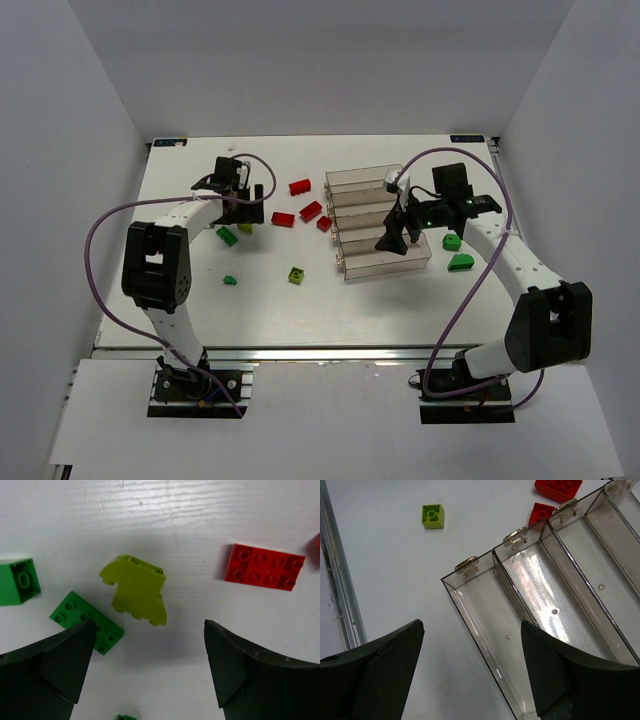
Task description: Sort the legos into containers by color
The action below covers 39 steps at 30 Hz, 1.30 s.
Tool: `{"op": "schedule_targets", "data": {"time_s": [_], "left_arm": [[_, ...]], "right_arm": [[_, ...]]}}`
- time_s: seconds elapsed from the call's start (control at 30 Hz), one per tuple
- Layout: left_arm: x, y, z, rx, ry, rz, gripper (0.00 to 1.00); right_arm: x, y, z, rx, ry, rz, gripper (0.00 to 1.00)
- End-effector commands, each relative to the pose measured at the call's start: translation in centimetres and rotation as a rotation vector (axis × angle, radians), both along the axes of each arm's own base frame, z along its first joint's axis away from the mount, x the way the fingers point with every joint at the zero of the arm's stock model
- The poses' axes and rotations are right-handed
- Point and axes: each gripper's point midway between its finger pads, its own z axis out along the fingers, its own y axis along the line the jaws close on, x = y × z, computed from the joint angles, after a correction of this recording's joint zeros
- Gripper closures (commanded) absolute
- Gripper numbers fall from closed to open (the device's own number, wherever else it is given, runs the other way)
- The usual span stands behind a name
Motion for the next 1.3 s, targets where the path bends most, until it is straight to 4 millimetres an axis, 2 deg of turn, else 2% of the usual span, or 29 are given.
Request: {"op": "schedule_targets", "data": {"time_s": [0.0,0.2,0.33,0.73,0.93,1.2,1.27], "left_arm": [[1.6,-1.1,0.0,0.011,-0.033,-0.086,0.04],[1.4,-0.8,-1.5,0.053,-0.029,-0.102,0.07],[1.5,-1.3,-2.5,0.039,-0.005,-0.128,0.19],[1.4,0.0,-3.9,0.089,-0.013,-0.071,0.19],[2.0,0.1,-3.8,0.082,-0.045,-0.022,0.2],[1.9,-0.3,-3.7,0.055,-0.047,-0.007,0.33],[1.7,-0.3,-3.5,0.051,-0.051,-0.008,0.4]], "right_arm": [[1.1,0.5,1.3,0.016,-0.049,0.025,0.17],[1.5,0.4,1.4,0.012,-0.053,0.022,0.17],[1.6,0.2,1.1,0.01,-0.044,0.017,0.16],[1.6,0.1,1.4,0.016,-0.043,0.015,0.16],[1.7,0.1,1.5,0.015,-0.046,0.017,0.16],[1.9,0.1,1.7,0.016,-0.053,0.015,0.16],[1.9,0.0,1.8,0.018,-0.056,0.014,0.16]]}}
